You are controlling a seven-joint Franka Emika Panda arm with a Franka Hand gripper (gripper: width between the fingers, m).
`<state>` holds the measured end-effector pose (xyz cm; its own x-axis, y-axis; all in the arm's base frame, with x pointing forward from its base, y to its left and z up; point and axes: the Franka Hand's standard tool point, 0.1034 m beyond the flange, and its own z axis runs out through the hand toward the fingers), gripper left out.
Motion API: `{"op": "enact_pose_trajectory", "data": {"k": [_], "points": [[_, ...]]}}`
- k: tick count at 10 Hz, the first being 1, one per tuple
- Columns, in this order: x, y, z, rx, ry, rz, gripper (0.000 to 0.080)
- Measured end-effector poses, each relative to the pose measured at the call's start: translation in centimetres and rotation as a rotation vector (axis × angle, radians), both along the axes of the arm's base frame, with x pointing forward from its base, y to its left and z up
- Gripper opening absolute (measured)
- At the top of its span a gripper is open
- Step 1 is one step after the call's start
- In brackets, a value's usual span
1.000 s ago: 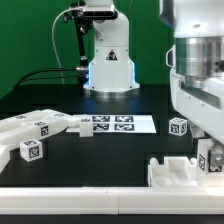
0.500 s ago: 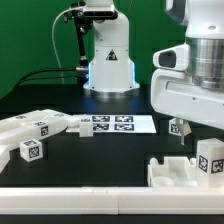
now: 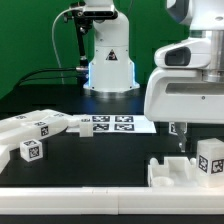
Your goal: Assemble chair
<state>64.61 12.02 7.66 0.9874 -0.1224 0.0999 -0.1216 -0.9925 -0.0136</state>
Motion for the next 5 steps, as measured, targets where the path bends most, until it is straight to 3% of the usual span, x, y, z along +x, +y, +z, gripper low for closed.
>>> {"op": "enact_pose_trajectory", "data": {"k": [1, 3, 4, 5], "points": [[-0.11, -0.05, -0.06, 0.003, 0.003, -0.019, 0.0649], [-0.08, -0.14, -0.11, 0.004, 0.003, -0.042, 0.0369], [-0.08, -0.26, -0.12, 0.008, 0.003, -0.091, 0.0369], [-0.07, -0.25, -0.10, 0.014, 0.003, -0.151, 0.0285]]}}
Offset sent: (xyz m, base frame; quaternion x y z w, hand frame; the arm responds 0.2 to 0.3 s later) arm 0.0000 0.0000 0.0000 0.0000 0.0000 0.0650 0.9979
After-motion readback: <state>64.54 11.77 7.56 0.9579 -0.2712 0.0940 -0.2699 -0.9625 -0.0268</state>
